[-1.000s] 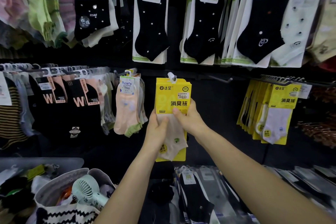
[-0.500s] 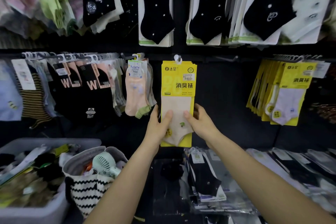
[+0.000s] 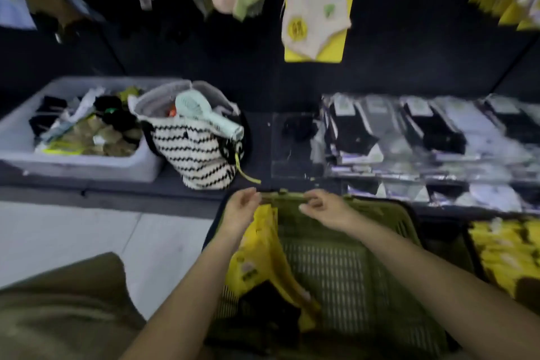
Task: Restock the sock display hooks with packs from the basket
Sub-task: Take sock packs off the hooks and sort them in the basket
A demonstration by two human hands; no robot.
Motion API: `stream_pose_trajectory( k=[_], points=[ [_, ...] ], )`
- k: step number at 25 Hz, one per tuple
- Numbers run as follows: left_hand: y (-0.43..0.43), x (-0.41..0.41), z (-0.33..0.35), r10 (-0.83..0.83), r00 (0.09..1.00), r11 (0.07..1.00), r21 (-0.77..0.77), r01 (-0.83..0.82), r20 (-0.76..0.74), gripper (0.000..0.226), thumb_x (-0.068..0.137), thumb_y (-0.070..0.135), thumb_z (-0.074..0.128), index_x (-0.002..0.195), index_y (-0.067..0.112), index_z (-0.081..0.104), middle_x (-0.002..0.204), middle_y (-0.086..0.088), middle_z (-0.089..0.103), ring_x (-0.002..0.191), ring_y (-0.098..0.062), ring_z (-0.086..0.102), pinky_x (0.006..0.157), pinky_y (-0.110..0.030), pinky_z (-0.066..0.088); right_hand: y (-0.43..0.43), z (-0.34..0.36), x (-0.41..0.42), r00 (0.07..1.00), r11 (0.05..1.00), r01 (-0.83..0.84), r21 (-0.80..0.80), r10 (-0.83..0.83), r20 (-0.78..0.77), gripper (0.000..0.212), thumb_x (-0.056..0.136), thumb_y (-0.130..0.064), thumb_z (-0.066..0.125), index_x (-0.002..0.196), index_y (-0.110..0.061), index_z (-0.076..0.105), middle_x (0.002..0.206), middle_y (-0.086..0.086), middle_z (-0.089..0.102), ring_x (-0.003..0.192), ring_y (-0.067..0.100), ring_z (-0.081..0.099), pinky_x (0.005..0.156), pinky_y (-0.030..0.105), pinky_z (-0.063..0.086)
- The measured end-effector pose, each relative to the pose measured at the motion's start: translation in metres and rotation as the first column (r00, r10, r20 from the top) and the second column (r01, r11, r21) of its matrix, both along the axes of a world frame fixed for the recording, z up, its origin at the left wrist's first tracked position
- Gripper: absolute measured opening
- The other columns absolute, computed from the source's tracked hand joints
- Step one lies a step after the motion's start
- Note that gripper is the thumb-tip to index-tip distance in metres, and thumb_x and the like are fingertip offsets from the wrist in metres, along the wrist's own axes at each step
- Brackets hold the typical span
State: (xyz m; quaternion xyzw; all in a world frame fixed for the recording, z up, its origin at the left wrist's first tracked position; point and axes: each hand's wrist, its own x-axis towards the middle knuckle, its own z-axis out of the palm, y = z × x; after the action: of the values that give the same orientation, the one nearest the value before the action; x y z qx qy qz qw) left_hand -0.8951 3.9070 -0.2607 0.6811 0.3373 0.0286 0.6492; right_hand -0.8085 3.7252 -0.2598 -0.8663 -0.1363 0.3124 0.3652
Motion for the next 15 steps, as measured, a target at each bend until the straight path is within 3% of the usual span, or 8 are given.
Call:
stream_pose_trajectory(
  k=[2, 4, 7, 11, 15],
  points=[
    [0.011, -0.029, -0.019, 0.067, 0.996, 0.997, 0.033, -0.066, -0.053, 0.024, 0.094, 0.017, 0.053, 0.113, 0.002, 0.060, 0.098, -0.011, 0.059, 0.078, -0.015, 0.056, 0.063, -0.025, 0.047, 0.007, -0.031, -0.027, 0.994, 0.989, -0.112, -0.101, 0.110, -0.021, 0.051, 0.087, -0.033, 0.064, 0.130, -0.010, 0.049, 0.126, 0.014, 0.059, 0.112, 0.023, 0.059, 0.093, 0.029, 0.044],
    [0.016, -0.055, -0.034, 0.122, 0.989, 0.991, 0.063, -0.117, -0.088, 0.022, 0.094, 0.014, 0.054, 0.110, 0.001, 0.061, 0.096, -0.009, 0.059, 0.076, -0.013, 0.054, 0.051, -0.014, 0.047, 0.017, -0.052, -0.051, 0.985, 0.980, -0.162, -0.115, 0.153, -0.084, 0.054, 0.084, -0.031, 0.068, 0.130, -0.010, 0.049, 0.126, 0.014, 0.059, 0.113, 0.023, 0.058, 0.094, 0.029, 0.045],
    [0.016, -0.076, -0.043, 0.208, 0.974, 0.977, 0.063, -0.203, -0.092, 0.013, 0.093, 0.013, 0.056, 0.102, 0.007, 0.063, 0.104, -0.007, 0.063, 0.086, -0.014, 0.056, 0.061, -0.017, 0.048, 0.038, -0.072, -0.082, 0.973, 0.985, -0.171, -0.032, 0.164, -0.162, 0.069, 0.079, -0.028, 0.074, 0.138, -0.014, 0.041, 0.138, 0.011, 0.049, 0.124, 0.024, 0.050, 0.102, 0.033, 0.041],
    [0.011, -0.077, -0.048, 0.204, 0.971, 0.979, 0.017, -0.204, -0.126, 0.016, 0.094, 0.011, 0.052, 0.104, 0.011, 0.064, 0.108, -0.002, 0.061, 0.101, -0.017, 0.055, 0.086, -0.026, 0.043, 0.062, -0.083, -0.113, 0.976, 0.968, -0.218, -0.123, 0.213, -0.054, 0.086, 0.077, -0.040, 0.073, 0.147, -0.029, 0.024, 0.149, 0.006, 0.031, 0.134, 0.028, 0.036, 0.106, 0.039, 0.037],
    [0.010, -0.079, -0.055, 0.180, 0.971, 0.984, 0.045, -0.175, -0.156, 0.018, 0.096, 0.008, 0.046, 0.099, 0.016, 0.062, 0.113, -0.007, 0.061, 0.106, -0.021, 0.056, 0.089, -0.029, 0.044, 0.063, -0.087, -0.121, 0.993, 0.985, -0.102, -0.135, 0.110, 0.049, 0.077, 0.073, -0.035, 0.076, 0.137, -0.023, 0.035, 0.136, 0.005, 0.048, 0.123, 0.025, 0.048, 0.097, 0.037, 0.043]
  ],
)
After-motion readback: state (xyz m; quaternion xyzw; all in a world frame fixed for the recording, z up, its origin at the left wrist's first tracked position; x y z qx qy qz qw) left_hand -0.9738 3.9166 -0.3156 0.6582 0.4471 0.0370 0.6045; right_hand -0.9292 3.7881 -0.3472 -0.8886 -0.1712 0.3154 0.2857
